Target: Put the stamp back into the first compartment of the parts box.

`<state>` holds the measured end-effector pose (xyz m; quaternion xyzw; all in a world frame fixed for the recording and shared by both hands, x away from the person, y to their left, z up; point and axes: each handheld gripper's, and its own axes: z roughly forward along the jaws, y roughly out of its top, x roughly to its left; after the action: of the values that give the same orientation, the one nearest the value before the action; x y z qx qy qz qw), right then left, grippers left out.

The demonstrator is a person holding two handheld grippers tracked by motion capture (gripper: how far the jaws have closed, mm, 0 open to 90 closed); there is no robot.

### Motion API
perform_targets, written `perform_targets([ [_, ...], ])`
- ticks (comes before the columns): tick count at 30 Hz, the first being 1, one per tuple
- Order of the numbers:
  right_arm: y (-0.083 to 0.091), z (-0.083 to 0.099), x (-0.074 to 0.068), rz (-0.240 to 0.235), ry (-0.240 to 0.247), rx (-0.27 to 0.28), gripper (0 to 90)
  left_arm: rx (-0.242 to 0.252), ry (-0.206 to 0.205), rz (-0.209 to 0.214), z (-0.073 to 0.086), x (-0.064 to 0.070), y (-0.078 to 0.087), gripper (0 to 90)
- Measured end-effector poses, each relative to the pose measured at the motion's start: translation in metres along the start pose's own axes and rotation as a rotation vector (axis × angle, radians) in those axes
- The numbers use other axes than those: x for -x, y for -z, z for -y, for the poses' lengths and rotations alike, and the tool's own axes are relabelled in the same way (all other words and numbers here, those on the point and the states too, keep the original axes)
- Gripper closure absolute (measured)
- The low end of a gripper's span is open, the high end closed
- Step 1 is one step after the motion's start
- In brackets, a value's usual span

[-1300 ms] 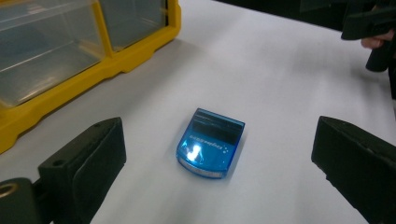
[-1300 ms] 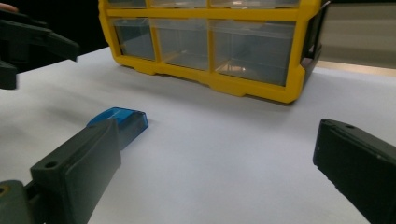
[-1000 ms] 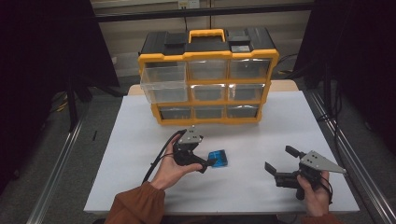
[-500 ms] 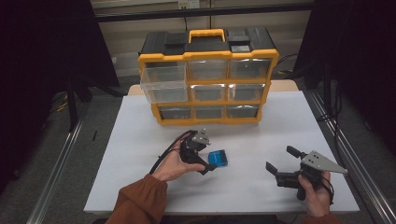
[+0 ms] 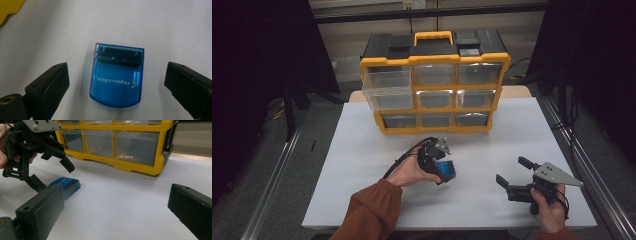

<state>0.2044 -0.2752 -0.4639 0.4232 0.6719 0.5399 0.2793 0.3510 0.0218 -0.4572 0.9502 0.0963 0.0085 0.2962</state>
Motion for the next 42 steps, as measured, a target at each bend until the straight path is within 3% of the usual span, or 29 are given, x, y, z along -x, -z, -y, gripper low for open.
perform_targets([
  [5,0.000,0.000,0.000,-0.002,-0.003,-0.004,0.2,-0.002,0.009,0.009,0.000,-0.001,-0.003,10.5],
  [6,-0.001,0.000,-0.001,-0.007,0.001,-0.008,0.1,-0.033,-0.024,0.014,-0.001,-0.005,-0.001,12.1],
  [15,-0.002,0.000,-0.001,-0.007,-0.007,-0.009,0.0,-0.021,-0.001,0.020,0.000,-0.001,-0.010,21.6],
  [16,-0.002,0.000,-0.001,-0.010,-0.007,-0.010,0.0,-0.041,-0.033,0.031,0.000,-0.002,-0.009,23.3],
  [19,-0.002,0.000,-0.001,-0.004,-0.009,-0.014,0.0,-0.027,-0.018,0.043,0.000,0.000,-0.012,27.2],
  [20,-0.002,0.000,-0.001,-0.005,-0.007,-0.018,0.0,-0.070,-0.074,0.041,-0.002,-0.001,-0.012,27.1],
  [22,-0.002,0.000,-0.001,-0.006,-0.006,-0.018,0.0,-0.064,-0.061,0.048,-0.002,0.001,-0.013,27.0],
  [23,-0.002,0.000,-0.001,-0.007,-0.005,-0.018,0.1,-0.068,-0.078,0.041,-0.003,0.001,-0.013,27.0],
  [25,-0.002,0.000,-0.001,-0.008,-0.011,-0.012,0.0,-0.064,-0.066,0.043,-0.004,0.001,-0.014,29.8],
  [27,-0.002,0.000,-0.001,-0.007,-0.014,-0.013,0.0,-0.068,-0.085,0.045,-0.005,-0.001,-0.014,30.4],
  [30,-0.002,0.000,-0.001,-0.007,-0.016,-0.017,0.0,-0.050,-0.065,0.036,-0.005,-0.001,-0.014,34.8],
  [31,-0.002,0.000,-0.001,-0.010,-0.015,-0.018,0.0,-0.033,-0.032,0.027,-0.004,0.001,-0.015,36.8],
  [32,-0.003,0.000,-0.001,-0.011,-0.017,-0.018,0.0,-0.062,-0.068,0.032,-0.005,-0.002,-0.012,39.0],
  [33,-0.003,0.000,-0.001,-0.013,-0.018,-0.019,0.0,-0.047,-0.031,0.029,-0.005,0.000,-0.013,40.1],
  [34,-0.003,0.000,0.000,-0.015,-0.016,-0.020,0.0,-0.050,-0.045,0.027,-0.005,-0.001,-0.013,40.4],
  [41,-0.003,0.000,0.000,-0.013,-0.012,-0.021,0.0,-0.052,-0.037,0.030,-0.005,-0.001,-0.012,41.1],
  [42,-0.003,0.000,0.000,-0.015,-0.014,-0.021,0.0,-0.054,-0.054,0.028,-0.005,-0.003,-0.012,41.1],
])
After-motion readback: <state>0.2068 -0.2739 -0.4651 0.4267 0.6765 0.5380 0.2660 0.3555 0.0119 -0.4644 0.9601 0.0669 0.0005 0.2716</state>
